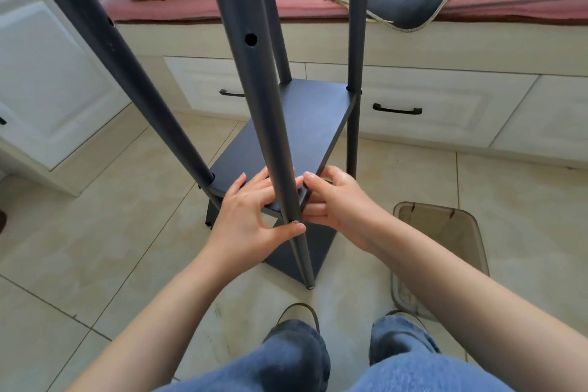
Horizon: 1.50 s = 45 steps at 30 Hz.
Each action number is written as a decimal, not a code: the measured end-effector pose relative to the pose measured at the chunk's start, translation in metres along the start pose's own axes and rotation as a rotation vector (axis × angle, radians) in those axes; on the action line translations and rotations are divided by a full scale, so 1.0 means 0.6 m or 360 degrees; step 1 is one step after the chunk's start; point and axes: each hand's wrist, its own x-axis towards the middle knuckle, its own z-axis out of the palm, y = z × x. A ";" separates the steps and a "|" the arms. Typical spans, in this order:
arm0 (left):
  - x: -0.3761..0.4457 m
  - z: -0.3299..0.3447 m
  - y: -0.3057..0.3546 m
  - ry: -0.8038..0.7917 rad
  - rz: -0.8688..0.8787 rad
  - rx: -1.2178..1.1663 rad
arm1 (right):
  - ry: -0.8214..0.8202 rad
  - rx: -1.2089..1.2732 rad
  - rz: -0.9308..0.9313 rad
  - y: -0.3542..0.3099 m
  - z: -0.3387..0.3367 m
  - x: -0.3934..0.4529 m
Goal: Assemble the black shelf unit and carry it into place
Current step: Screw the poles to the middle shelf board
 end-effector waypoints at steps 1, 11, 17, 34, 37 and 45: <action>-0.001 0.001 0.002 0.0013 0.0004 0.0007 | -0.0007 -0.0026 0.0007 -0.002 -0.003 -0.002; 0.004 0.002 0.005 -0.0145 0.0013 0.0261 | -0.0122 -0.0216 -0.0032 -0.003 -0.043 -0.041; 0.007 0.001 0.010 -0.0147 -0.0018 0.0271 | 0.0043 -0.0470 0.0085 0.037 -0.152 -0.052; 0.011 -0.011 0.038 -0.0167 -0.0167 0.0219 | 0.0673 -0.1357 0.0628 0.294 -0.361 0.005; 0.014 -0.007 0.039 -0.0193 -0.0165 0.0228 | 0.0698 -0.1423 0.0656 0.323 -0.364 0.022; 0.021 -0.006 0.035 -0.0175 -0.0113 0.0203 | 0.0740 -0.1612 0.0609 0.357 -0.364 0.058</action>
